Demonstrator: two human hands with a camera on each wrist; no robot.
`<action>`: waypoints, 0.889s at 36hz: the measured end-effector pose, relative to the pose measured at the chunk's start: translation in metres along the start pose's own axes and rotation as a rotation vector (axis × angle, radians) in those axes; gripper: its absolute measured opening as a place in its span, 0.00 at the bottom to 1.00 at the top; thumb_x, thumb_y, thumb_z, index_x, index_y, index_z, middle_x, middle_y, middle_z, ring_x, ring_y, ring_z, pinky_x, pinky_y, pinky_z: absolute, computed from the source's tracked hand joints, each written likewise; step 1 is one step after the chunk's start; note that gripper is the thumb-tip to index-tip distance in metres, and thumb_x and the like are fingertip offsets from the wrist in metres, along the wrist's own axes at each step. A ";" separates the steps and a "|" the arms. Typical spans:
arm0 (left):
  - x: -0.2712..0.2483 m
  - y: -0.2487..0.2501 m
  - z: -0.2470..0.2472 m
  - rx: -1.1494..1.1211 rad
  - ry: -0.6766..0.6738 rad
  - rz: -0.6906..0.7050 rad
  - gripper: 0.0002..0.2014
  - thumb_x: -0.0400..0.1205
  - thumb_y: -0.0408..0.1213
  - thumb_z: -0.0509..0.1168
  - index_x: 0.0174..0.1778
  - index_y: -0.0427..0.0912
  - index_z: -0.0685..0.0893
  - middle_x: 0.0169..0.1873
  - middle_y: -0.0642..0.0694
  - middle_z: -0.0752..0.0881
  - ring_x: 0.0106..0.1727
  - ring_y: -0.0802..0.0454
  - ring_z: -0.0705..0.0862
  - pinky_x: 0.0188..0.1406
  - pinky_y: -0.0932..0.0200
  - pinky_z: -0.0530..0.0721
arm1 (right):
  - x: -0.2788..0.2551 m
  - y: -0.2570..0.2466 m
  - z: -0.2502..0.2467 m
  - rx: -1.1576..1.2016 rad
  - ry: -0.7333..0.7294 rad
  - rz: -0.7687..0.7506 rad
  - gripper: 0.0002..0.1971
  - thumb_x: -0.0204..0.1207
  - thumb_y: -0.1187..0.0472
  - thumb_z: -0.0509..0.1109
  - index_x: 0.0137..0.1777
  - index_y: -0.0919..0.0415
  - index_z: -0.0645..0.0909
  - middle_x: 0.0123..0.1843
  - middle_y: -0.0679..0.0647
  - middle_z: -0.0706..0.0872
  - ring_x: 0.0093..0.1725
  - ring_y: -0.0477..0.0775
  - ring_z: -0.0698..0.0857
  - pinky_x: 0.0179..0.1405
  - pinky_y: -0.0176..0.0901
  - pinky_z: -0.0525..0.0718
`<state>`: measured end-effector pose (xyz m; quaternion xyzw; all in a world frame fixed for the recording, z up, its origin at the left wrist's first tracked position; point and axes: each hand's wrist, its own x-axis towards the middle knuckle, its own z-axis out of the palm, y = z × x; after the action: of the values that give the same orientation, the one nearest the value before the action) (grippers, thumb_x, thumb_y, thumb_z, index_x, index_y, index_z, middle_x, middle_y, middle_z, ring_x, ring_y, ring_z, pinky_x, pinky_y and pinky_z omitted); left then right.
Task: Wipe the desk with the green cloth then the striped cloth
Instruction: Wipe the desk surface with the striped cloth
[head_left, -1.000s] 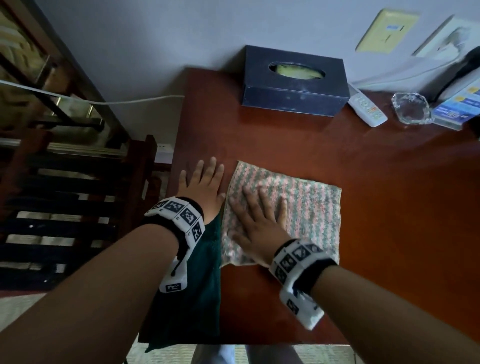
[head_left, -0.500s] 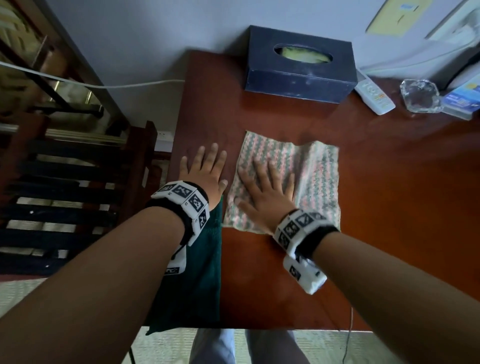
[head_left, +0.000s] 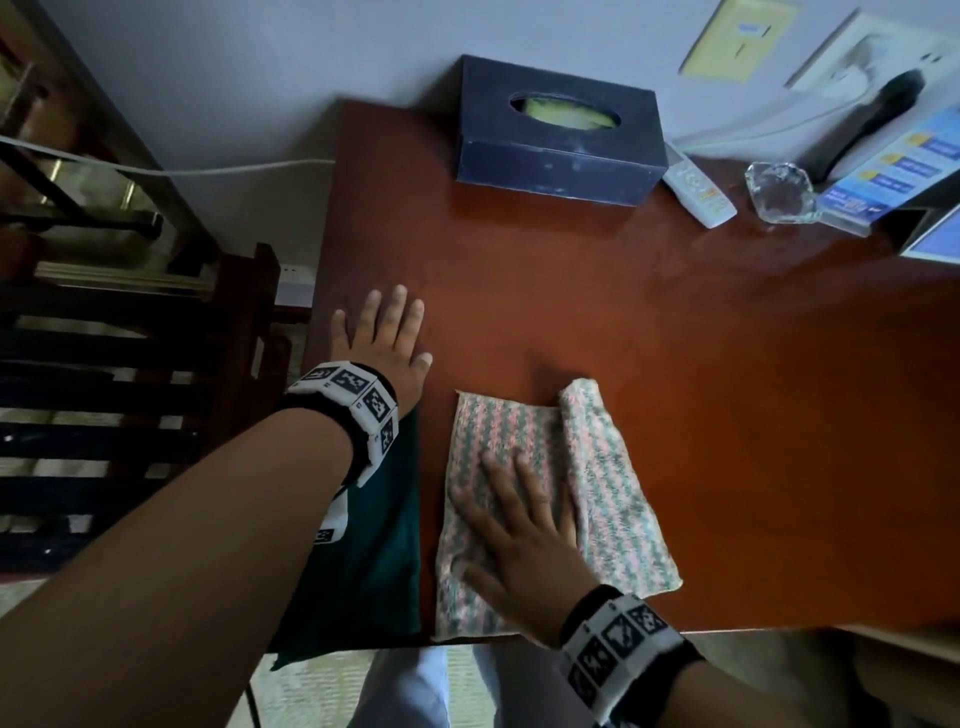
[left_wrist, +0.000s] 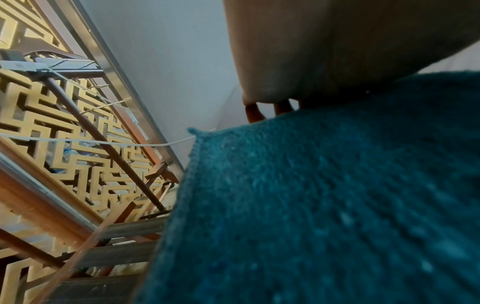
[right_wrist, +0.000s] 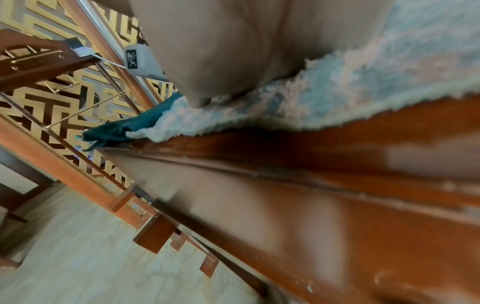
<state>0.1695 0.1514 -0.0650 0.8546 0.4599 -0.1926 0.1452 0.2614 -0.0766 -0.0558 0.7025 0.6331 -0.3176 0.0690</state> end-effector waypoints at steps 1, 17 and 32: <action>0.000 0.000 0.000 -0.002 0.005 -0.001 0.29 0.88 0.52 0.38 0.82 0.49 0.34 0.81 0.50 0.32 0.82 0.47 0.33 0.79 0.37 0.39 | 0.002 0.000 -0.002 0.001 0.005 0.002 0.32 0.80 0.31 0.47 0.74 0.27 0.29 0.77 0.35 0.19 0.75 0.47 0.17 0.68 0.59 0.31; 0.003 0.007 0.000 0.063 -0.048 -0.078 0.28 0.87 0.52 0.32 0.79 0.50 0.27 0.78 0.50 0.25 0.80 0.46 0.28 0.79 0.36 0.36 | 0.111 0.040 -0.080 -0.011 0.030 0.094 0.33 0.80 0.31 0.46 0.79 0.30 0.31 0.79 0.36 0.21 0.77 0.51 0.20 0.71 0.80 0.32; -0.006 0.027 -0.015 0.160 0.026 -0.071 0.29 0.88 0.50 0.39 0.83 0.43 0.40 0.83 0.45 0.37 0.83 0.45 0.36 0.77 0.31 0.37 | -0.022 0.005 0.018 -0.022 -0.034 -0.060 0.33 0.80 0.32 0.45 0.79 0.31 0.31 0.78 0.39 0.18 0.75 0.49 0.16 0.75 0.71 0.37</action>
<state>0.1921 0.1388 -0.0467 0.8491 0.4747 -0.2228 0.0635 0.2595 -0.1054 -0.0593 0.6770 0.6560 -0.3244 0.0777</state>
